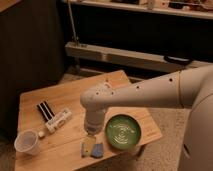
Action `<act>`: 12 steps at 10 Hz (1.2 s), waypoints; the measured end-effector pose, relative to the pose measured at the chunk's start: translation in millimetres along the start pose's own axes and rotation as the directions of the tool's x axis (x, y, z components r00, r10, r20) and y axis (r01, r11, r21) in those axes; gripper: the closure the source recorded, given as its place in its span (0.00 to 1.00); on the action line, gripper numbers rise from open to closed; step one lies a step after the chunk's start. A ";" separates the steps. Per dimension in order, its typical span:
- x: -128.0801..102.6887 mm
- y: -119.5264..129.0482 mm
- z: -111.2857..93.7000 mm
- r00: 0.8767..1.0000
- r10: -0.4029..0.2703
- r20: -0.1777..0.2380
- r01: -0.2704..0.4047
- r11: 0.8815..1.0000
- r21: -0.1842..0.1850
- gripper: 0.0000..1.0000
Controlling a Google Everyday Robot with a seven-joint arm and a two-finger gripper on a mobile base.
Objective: Place the eraser in the ceramic cup
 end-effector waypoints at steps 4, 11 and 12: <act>-36.5 -25.8 -26.1 0.998 0.033 0.045 -0.036 0.997 0.065 0.20; -199.9 -75.8 -75.0 0.986 0.085 0.144 -0.112 0.974 0.197 0.20; -224.1 -81.4 -80.0 0.983 0.096 0.156 -0.128 0.968 0.214 0.20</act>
